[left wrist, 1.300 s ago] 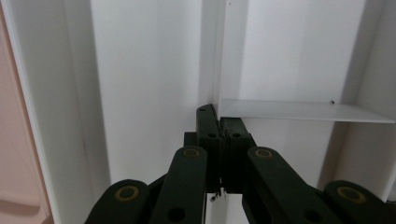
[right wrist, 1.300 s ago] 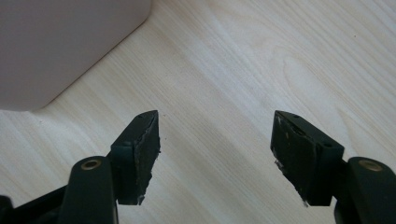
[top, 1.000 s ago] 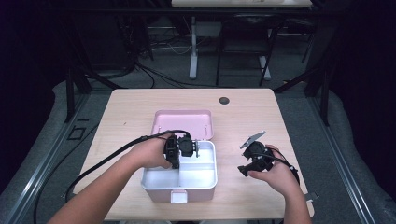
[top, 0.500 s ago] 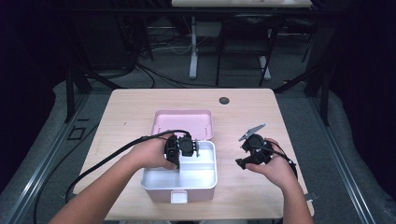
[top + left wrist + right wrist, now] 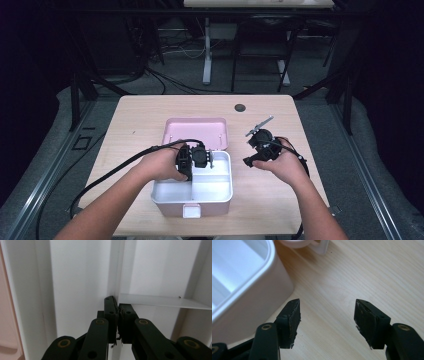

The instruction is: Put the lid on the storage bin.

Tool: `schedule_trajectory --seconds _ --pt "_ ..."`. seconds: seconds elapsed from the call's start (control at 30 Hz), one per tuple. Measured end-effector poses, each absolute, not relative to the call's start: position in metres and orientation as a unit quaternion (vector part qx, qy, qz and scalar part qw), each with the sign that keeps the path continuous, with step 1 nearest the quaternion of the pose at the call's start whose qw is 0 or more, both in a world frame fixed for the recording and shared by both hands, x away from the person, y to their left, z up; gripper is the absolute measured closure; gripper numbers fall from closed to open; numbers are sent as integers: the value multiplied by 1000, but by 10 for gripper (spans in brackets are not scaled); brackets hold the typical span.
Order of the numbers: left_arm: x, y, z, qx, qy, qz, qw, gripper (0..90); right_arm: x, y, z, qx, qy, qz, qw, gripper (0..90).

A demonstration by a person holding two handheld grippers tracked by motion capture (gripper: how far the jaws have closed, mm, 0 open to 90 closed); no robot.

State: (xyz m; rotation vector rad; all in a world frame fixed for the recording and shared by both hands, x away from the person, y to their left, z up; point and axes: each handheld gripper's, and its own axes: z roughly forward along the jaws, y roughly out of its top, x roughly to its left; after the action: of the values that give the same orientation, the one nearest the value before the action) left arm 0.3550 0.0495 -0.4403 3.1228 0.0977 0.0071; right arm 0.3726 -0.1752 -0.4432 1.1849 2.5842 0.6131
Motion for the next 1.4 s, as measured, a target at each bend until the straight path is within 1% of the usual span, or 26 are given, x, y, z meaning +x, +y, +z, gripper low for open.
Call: schedule_trajectory --seconds 0.27,0.4,0.47,0.57,0.8,0.83,0.87,1.03,1.3,1.4 --pt "355 49 -440 1000 28 4 8 864 384 -167 -435 408 881 207 122 422" --pt "354 49 -441 1000 24 6 8 866 392 -159 -432 417 880 198 111 443" --pt "354 49 -440 1000 23 6 6 867 396 -157 -431 424 877 198 114 452" --pt "354 49 -441 1000 22 5 7 868 404 -154 -430 431 873 204 107 496" --pt "352 49 -441 1000 18 10 7 871 415 -145 -430 447 864 205 105 525" --pt "352 49 -441 1000 19 10 7 871 418 -143 -430 450 863 206 102 541" --pt "352 49 -441 1000 19 10 7 871 420 -142 -429 449 863 212 96 542" --pt "351 49 -441 1000 17 14 8 871 427 -136 -429 457 857 220 95 553" --pt "351 49 -441 1000 15 16 8 872 439 -135 -430 477 845 230 70 571" --pt "351 49 -441 1000 15 16 8 872 441 -135 -431 480 844 228 73 574"
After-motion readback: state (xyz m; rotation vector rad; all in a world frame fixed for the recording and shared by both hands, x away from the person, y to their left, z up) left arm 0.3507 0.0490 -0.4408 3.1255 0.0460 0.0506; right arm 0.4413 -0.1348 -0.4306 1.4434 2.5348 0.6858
